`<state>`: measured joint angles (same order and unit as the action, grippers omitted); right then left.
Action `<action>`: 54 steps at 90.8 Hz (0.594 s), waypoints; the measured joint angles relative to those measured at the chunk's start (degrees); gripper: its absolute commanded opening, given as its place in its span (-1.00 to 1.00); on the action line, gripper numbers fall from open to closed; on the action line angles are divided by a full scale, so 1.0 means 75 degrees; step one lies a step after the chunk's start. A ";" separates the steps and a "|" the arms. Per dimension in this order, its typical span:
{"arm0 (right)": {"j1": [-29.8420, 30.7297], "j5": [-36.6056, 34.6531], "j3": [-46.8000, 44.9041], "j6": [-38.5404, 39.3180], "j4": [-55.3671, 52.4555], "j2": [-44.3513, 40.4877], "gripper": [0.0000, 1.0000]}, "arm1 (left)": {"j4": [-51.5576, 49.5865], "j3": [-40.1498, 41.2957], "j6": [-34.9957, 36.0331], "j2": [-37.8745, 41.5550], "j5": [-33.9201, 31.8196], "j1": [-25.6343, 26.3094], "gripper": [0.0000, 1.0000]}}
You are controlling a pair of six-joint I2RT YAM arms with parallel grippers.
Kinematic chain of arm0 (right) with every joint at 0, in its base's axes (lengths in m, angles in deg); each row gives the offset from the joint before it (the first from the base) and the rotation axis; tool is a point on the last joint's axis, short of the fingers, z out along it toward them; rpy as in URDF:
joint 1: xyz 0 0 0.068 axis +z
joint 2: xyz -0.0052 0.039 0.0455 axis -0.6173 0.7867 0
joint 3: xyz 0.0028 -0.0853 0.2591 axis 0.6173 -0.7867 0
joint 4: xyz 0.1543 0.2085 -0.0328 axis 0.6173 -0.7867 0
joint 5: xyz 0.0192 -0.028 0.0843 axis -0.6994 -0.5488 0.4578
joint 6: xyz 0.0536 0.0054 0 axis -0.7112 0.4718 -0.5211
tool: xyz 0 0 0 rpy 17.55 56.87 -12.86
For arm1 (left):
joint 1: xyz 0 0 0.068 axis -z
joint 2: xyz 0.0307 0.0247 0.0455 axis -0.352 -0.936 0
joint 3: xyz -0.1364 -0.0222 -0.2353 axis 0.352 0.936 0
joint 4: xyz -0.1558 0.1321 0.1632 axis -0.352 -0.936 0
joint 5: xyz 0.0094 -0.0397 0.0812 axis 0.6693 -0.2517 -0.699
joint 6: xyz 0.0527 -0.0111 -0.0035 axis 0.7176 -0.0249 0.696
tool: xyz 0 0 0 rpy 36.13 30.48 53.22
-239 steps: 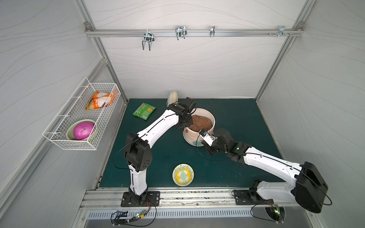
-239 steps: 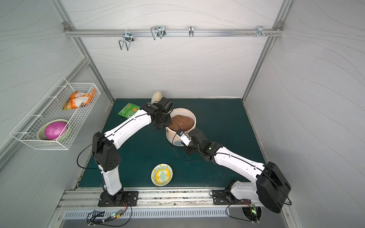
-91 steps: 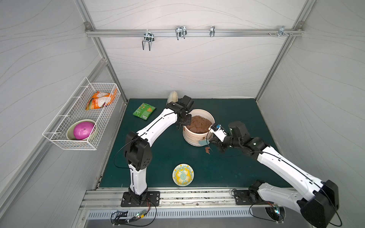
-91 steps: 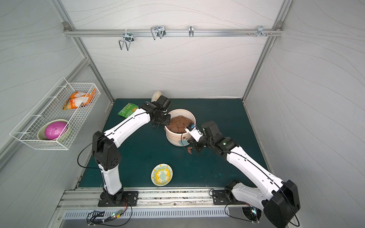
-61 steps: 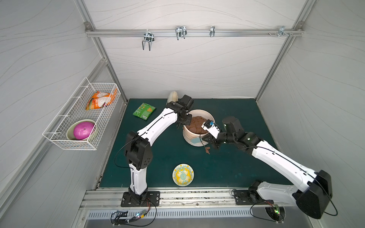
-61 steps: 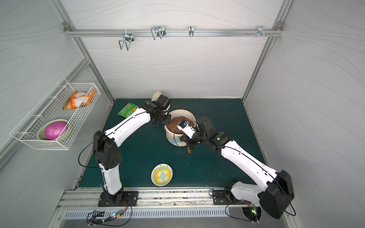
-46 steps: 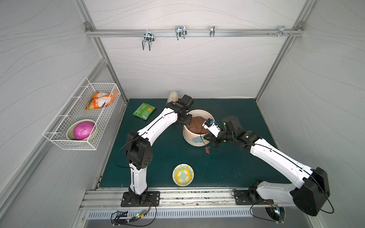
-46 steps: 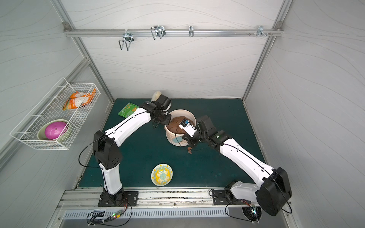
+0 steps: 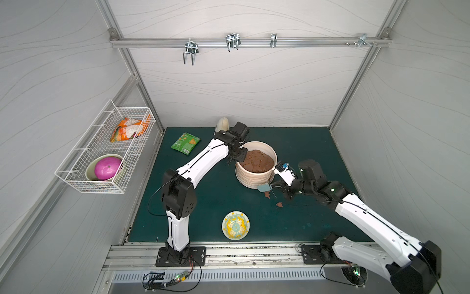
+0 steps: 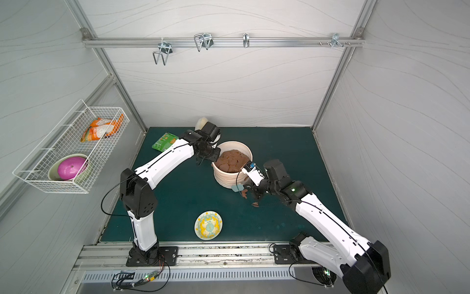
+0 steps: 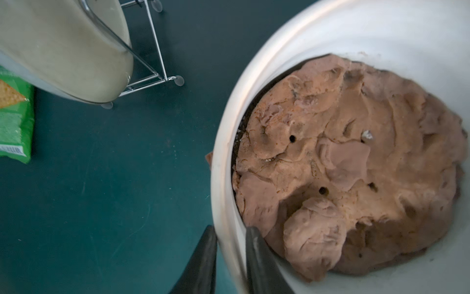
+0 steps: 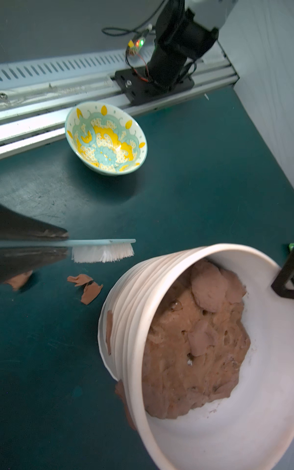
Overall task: Scrub the dried mud off the ceramic pot
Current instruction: Rotate the pot on the tray.
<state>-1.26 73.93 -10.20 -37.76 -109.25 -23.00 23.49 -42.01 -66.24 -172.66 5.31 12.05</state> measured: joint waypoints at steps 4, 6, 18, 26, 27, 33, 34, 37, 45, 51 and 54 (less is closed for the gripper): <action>0.0009 0.0143 0.0006 -0.0076 0.0108 -0.0052 -1.00 | -0.0076 -0.0012 -0.0015 0.0015 -0.0006 0.0000 -0.15; 0.0012 0.0213 0.0017 -0.0108 0.0152 -0.0055 -1.00 | -0.0108 -0.0015 -0.0061 0.0017 -0.0017 0.0000 -0.04; 0.0026 0.0434 0.0117 -0.0248 0.0306 0.0242 -1.00 | -0.0326 -0.0015 -0.0629 0.0134 -0.0198 0.0000 0.47; 0.0026 0.0472 0.0122 -0.0323 0.0364 0.0358 -1.00 | -0.0571 -0.0020 -0.1425 0.0283 -0.0455 0.0000 0.66; 0.0026 0.0475 0.0122 -0.0338 0.0370 0.0358 -1.00 | -0.0595 -0.0026 -0.1533 0.0300 -0.0490 0.0000 0.68; 0.0026 0.0501 0.0122 -0.0391 0.0443 0.0358 -1.00 | -0.0935 -0.0122 -0.2320 0.0347 -0.0539 0.0000 0.76; 0.0026 0.0507 0.0122 -0.0396 0.0455 0.0358 -1.00 | -0.1011 -0.0152 -0.2477 0.0353 -0.0525 0.0006 0.77; 0.0026 0.0522 0.0122 -0.0417 0.0507 0.0358 -1.00 | -0.1131 -0.0204 -0.2908 0.0358 -0.0493 0.0023 0.78; 0.0026 0.0586 0.0122 -0.0437 0.0586 0.0373 -1.00 | -0.1437 -0.0300 -0.4022 0.0373 -0.0347 0.0102 0.79; 0.0026 0.0612 0.0122 -0.0446 0.0627 0.0408 -1.00 | -0.1597 -0.0326 -0.4785 0.0373 -0.0259 0.0300 0.77; 0.0026 0.0621 0.0122 -0.0446 0.0641 0.0420 -1.00 | -0.1693 -0.0347 -0.5138 0.0373 -0.0198 0.0443 0.74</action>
<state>-1.06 78.59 -9.28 -41.11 -104.44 -19.85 10.79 -44.61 -104.78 -169.86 3.83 15.38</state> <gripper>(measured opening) 0.085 0.887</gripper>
